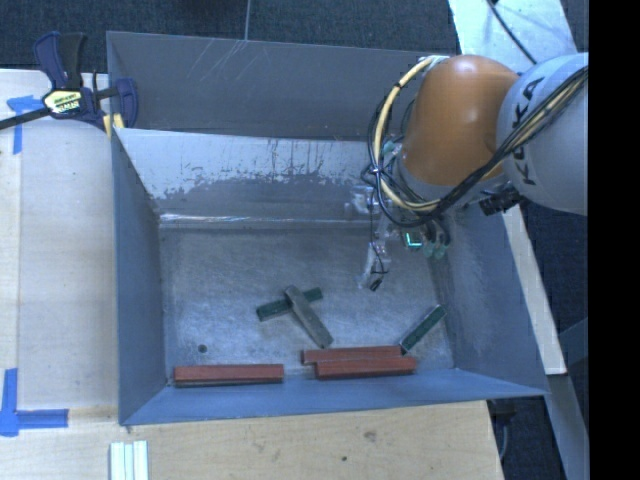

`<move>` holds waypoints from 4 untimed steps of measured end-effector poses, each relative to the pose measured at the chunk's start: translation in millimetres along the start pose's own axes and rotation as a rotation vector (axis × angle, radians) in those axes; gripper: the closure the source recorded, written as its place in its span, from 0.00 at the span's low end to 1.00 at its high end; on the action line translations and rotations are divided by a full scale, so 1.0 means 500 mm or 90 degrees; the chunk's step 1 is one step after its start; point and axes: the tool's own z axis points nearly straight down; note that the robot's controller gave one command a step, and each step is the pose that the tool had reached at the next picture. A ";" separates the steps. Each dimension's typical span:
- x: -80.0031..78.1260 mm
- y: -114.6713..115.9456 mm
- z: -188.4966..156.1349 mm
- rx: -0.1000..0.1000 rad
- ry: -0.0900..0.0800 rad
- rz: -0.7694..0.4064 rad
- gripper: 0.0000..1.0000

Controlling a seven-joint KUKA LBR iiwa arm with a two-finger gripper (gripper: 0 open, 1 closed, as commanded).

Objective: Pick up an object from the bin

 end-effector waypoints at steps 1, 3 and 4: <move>0.088 0.083 0.188 0.000 0.002 0.030 0.00; 0.111 0.140 0.180 -0.001 -0.008 0.046 1.00; 0.158 0.054 0.182 0.000 -0.006 -0.007 1.00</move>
Offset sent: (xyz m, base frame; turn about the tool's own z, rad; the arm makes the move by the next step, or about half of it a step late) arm -0.0427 0.0409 -0.0917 0.0507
